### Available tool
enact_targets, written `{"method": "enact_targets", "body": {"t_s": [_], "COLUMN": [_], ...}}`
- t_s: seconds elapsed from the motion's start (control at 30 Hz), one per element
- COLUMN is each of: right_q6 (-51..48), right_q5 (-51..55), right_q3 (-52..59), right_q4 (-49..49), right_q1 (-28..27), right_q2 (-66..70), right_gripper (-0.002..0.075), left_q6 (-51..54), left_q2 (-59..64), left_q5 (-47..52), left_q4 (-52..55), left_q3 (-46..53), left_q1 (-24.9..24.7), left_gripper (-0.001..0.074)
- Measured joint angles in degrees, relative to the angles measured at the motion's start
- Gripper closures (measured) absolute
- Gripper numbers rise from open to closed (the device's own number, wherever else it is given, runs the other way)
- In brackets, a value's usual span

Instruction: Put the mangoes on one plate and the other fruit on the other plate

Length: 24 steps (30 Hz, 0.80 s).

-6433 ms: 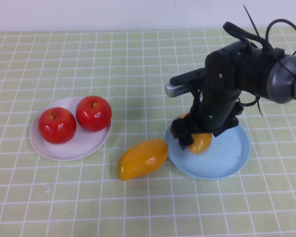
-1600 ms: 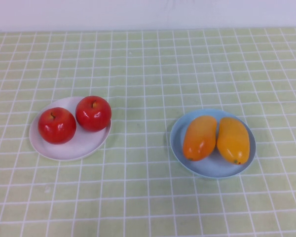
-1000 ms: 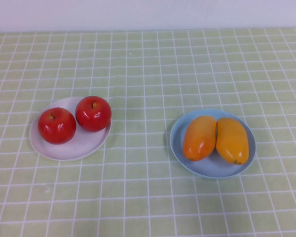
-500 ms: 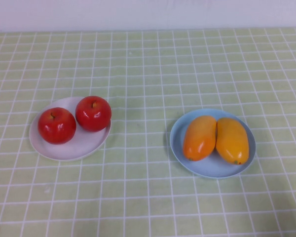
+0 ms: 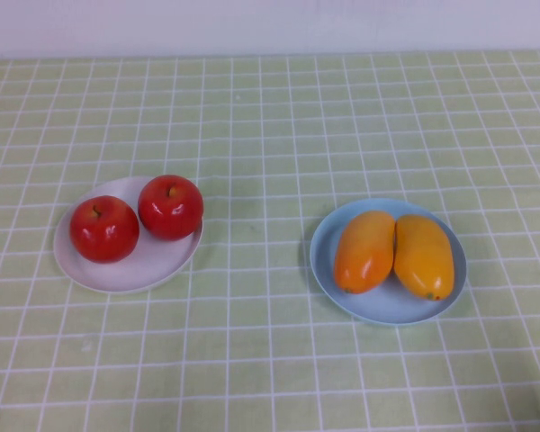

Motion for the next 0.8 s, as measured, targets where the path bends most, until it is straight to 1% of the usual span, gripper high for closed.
{"method": "enact_targets", "body": {"t_s": [0.27, 0.6, 0.8], "right_q6": [0.0, -0.16, -7.07], "right_q5": [3.5, 6.2, 5.99], "right_q3": [0.14, 0.86, 2.11], "right_q4": [-0.4, -0.48, 5.33], "right_q1": [1.64, 2.02, 2.02], "right_q2": [-0.13, -0.4, -0.4], "right_gripper": [0.0741, 0.0741, 0.0741], "left_q6": [0.0, 0.0, 0.0], "left_q2": [-0.09, -0.09, -0.09], "left_q5": [0.0, 0.0, 0.0], "left_q4": [0.0, 0.0, 0.0], "left_q3": [0.0, 0.0, 0.0], "left_q1": [0.0, 0.0, 0.0], "left_gripper": [0.0731, 0.0731, 0.0731]}}
